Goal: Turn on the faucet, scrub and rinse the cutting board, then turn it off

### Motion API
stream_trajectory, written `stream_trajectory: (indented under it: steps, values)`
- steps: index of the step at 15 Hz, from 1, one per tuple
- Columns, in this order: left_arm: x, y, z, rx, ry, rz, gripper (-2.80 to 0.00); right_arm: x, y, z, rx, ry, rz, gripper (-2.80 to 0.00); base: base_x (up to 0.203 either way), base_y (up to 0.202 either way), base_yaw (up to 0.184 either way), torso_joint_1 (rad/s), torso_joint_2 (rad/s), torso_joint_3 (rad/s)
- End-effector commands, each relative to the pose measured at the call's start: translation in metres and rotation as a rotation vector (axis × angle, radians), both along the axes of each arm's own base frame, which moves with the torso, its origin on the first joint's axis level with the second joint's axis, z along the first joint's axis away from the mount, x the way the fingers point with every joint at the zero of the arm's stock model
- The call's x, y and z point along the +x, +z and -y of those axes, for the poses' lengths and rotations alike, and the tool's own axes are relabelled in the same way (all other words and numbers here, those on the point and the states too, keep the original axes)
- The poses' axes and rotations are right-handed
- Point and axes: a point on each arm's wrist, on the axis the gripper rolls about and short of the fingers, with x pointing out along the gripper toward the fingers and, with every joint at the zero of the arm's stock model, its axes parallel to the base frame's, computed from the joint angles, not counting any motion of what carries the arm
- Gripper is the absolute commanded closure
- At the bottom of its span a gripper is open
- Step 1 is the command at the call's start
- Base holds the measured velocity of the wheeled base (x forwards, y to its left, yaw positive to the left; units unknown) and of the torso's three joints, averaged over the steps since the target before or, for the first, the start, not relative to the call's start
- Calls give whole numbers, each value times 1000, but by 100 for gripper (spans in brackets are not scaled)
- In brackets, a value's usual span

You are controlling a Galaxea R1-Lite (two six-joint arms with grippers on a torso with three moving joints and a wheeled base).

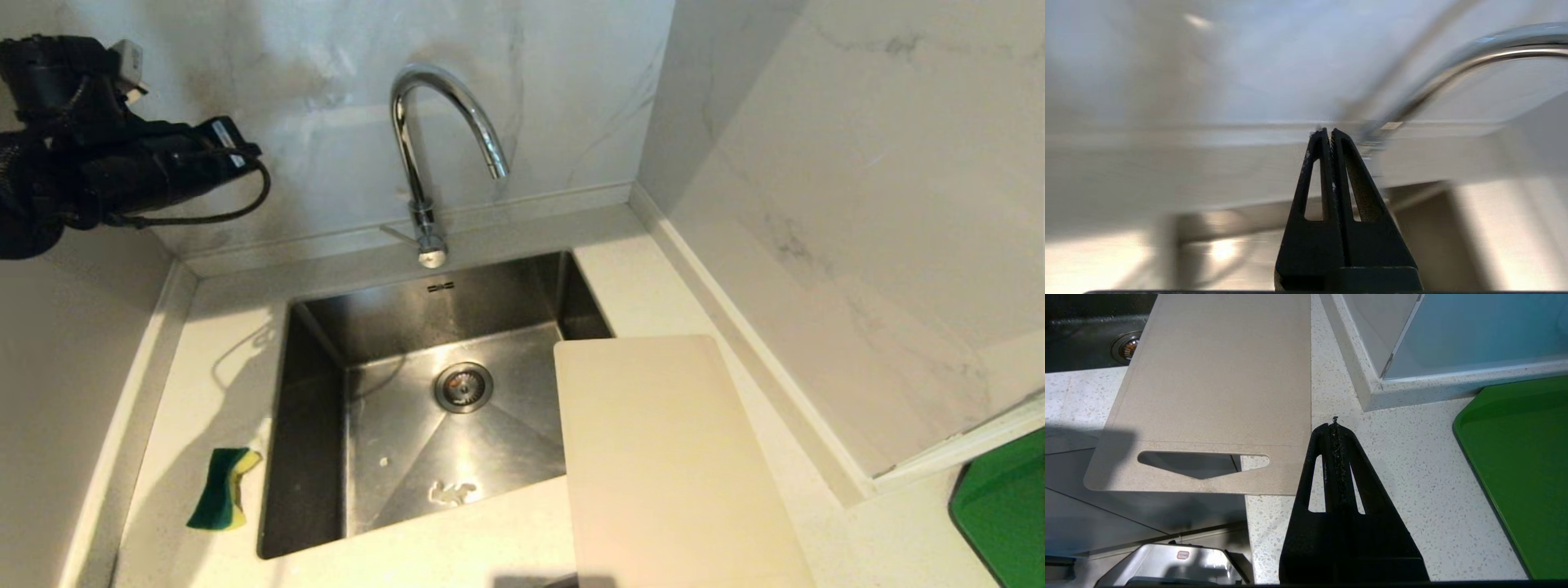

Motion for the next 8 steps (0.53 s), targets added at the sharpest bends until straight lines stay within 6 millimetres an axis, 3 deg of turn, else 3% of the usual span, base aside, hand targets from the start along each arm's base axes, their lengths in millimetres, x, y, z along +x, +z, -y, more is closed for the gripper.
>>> stream_trajectory:
  steps: [1, 4, 8]
  values:
    - [-31, 28, -17, 51, 43, 20, 0, 0, 0, 0, 1, 0, -3, 0, 0, 0, 0, 0, 0, 0]
    - [-63, 55, -33, 105, 94, 2, 0, 0, 0, 0, 1, 0, -3, 0, 0, 0, 0, 0, 0, 0]
    - [-88, 77, -61, 151, 161, 50, 0, 0, 0, 0, 1, 0, -2, 0, 0, 0, 0, 0, 0, 0]
